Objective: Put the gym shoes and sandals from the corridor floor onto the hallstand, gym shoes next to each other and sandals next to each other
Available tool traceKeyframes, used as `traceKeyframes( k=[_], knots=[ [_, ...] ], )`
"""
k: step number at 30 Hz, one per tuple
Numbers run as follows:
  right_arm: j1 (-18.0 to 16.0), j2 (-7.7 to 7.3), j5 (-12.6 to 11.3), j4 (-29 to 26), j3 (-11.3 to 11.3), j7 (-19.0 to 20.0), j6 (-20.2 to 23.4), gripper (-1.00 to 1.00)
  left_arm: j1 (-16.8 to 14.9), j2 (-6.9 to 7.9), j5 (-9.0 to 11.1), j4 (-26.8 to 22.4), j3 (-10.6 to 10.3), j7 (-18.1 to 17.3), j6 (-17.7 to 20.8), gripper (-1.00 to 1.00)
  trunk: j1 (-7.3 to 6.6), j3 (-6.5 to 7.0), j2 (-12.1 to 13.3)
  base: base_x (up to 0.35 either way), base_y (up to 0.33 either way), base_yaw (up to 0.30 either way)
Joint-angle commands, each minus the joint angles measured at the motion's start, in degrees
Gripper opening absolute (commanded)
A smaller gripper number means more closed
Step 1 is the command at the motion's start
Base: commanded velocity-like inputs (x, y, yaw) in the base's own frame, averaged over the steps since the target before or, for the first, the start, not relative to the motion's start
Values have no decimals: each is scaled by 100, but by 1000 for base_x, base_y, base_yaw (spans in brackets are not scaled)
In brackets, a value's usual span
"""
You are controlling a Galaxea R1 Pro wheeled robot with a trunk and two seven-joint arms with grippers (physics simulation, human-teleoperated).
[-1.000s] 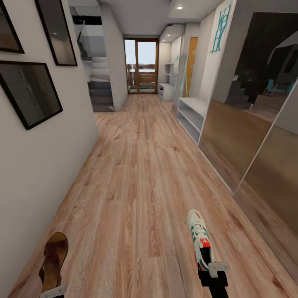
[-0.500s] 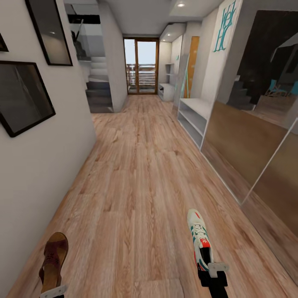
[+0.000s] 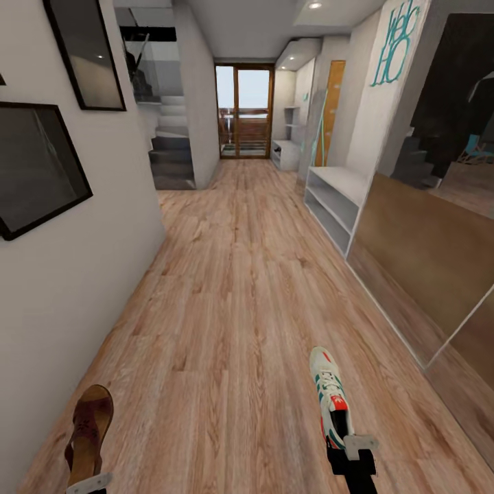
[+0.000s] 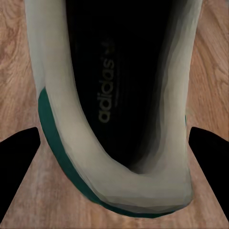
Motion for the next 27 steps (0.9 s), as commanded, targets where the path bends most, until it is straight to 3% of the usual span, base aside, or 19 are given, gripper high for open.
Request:
traceKeyframes(
  k=[1, 27],
  knots=[
    [0, -1, 22, 2, 47, -56, -1, -100, -7, -3, -68, 5, 54, -27, -18, -100, 3, -1, -2, 338, 0, 110],
    [0, -1, 22, 2, 47, -74, -1, -100, -4, -1, -60, 5, 63, -11, -18, -100, 3, 5, -2, 338, 0, 7]
  ],
)
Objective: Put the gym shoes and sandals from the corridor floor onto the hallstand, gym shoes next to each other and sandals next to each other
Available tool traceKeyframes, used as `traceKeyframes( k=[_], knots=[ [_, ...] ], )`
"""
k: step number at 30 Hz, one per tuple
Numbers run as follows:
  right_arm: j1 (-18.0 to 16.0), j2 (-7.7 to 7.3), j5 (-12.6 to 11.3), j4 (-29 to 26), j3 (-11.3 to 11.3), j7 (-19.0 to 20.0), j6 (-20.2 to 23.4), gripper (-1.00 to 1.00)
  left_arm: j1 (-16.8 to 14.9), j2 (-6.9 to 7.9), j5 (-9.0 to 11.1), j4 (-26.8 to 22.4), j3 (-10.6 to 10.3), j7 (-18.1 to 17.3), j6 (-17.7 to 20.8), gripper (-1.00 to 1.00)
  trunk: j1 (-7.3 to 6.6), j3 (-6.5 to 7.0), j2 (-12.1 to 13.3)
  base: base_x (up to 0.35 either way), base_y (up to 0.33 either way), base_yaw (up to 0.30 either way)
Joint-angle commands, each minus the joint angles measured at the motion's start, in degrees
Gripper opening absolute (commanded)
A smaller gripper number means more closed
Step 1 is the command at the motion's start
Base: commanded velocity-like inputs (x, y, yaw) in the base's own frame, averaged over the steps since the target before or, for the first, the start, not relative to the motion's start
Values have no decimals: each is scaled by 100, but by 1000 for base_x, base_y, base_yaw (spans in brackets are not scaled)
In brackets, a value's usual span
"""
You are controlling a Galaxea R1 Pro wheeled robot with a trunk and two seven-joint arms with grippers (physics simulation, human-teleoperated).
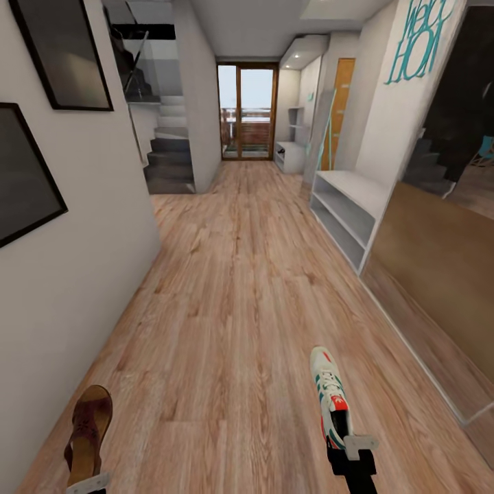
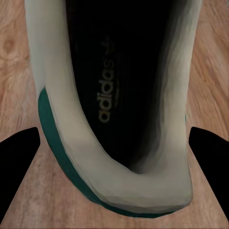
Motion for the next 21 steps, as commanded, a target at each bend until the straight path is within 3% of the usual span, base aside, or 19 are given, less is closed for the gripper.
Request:
traceKeyframes(
  k=[1, 21],
  knots=[
    [-4, -1, 22, 3, 48, -56, 1, -100, -4, -1, -67, 4, 54, -27, -18, -100, 2, -5, -2, 338, 0, 0],
    [-5, -1, 9, 10, 47, -82, -1, -100, -8, -1, -73, 96, 61, -39, -18, -100, 2, -5, -2, 338, 0, 0]
  ],
)
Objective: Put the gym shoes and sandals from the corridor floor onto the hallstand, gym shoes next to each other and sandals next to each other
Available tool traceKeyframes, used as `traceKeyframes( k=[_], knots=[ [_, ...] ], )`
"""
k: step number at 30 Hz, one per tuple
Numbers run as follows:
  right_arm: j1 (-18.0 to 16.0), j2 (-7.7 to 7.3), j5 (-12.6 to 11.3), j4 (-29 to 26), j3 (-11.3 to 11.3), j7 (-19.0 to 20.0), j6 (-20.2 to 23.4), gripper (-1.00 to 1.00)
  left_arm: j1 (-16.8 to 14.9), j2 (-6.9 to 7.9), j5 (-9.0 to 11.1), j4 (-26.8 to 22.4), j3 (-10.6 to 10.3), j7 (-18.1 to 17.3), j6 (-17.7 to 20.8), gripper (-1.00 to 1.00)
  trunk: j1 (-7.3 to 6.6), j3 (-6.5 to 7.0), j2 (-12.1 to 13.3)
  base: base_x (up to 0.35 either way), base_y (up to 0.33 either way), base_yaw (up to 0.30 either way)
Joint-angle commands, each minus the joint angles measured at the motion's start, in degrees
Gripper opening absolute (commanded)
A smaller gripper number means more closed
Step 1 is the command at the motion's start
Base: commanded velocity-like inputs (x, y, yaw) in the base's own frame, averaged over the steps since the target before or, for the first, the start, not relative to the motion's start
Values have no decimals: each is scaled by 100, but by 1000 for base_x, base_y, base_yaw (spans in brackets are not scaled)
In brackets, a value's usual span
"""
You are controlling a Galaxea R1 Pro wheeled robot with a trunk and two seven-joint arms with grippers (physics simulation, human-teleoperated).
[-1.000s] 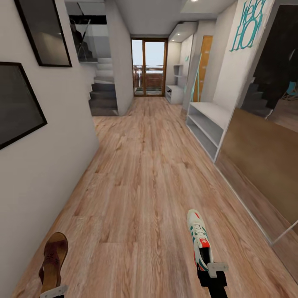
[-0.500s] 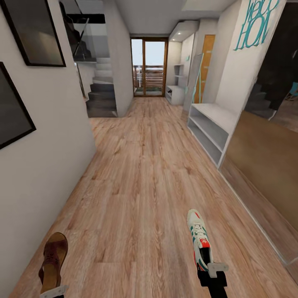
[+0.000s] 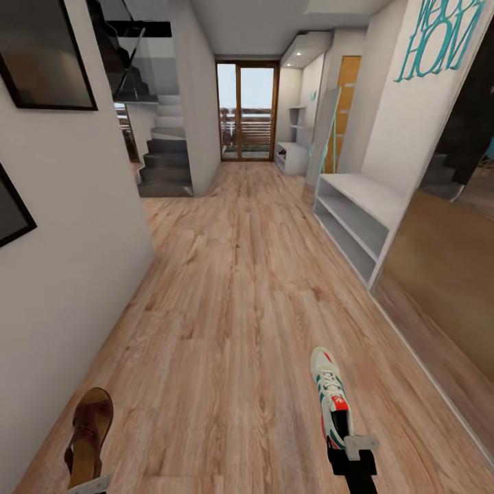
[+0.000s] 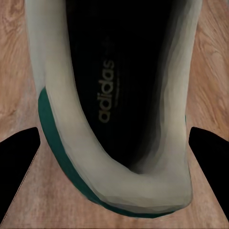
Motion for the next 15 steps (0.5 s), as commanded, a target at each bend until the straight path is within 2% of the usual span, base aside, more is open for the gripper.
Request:
traceKeyframes(
  k=[1, 15],
  knots=[
    [-5, -1, 20, 4, 46, -55, -1, -100, -4, -1, -68, 5, 56, -27, -18, -100, 2, -5, -2, 338, 0, 0],
    [-3, -14, 9, 5, 37, -61, -1, -100, 1, -14, -144, 134, 15, -105, -16, -100, 2, -5, -2, 338, 0, 0]
  ],
)
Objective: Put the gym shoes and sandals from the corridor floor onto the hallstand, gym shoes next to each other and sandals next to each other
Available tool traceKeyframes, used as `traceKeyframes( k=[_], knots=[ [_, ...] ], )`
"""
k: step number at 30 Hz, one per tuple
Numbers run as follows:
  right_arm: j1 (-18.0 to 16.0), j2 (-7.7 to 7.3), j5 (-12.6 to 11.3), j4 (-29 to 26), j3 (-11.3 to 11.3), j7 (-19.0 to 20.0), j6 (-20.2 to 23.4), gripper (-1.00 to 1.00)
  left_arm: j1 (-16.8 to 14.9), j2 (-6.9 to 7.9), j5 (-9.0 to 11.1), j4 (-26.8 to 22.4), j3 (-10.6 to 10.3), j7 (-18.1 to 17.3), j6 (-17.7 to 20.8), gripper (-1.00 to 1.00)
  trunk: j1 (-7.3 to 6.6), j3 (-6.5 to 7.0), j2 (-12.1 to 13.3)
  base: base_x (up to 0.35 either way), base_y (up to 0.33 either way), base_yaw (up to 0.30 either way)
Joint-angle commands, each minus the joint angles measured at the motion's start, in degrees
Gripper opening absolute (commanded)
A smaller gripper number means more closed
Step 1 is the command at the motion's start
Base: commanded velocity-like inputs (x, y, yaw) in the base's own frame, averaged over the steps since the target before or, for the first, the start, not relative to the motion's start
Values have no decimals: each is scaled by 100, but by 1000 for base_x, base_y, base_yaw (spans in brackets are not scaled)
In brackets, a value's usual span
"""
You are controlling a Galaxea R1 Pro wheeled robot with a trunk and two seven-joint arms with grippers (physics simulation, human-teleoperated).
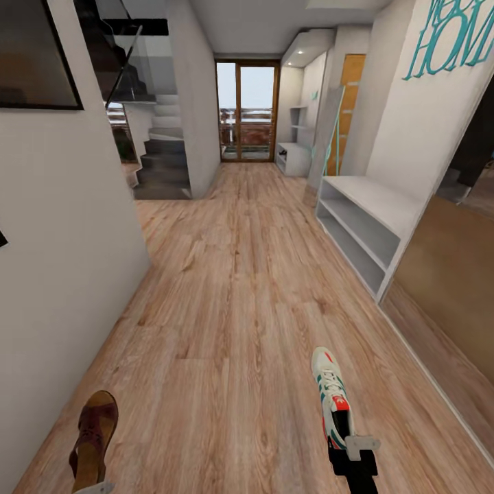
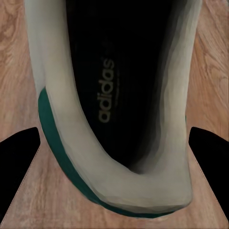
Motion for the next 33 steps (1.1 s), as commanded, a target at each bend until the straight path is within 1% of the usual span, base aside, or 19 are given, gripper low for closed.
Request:
traceKeyframes(
  k=[1, 6, 7, 9, 33],
  knots=[
    [-4, -2, 21, 3, 49, -55, -1, -100, -6, 0, -77, 3, 45, -19, -17, -100, 3, -5, -2, 338, 0, 0],
    [-4, 0, 20, 22, 52, -51, -1, -100, -9, 3, -178, 1, -159, -22, -12, -100, 3, -5, -2, 338, 0, 0],
    [-3, 8, 20, 40, 53, -50, -1, -100, -10, 3, -209, 1, -274, -22, -12, -100, 3, -5, -2, 338, 0, 0],
    [-4, 10, 20, 44, 53, -49, -1, -100, -7, 3, -218, 1, -298, -22, -12, -100, 3, -5, -2, 338, 0, 0],
    [0, 4, 19, 47, 52, -49, -1, -100, -8, 12, -229, 0, -325, -22, -5, -100, 3, -5, -2, 338, 0, 0]
  ],
)
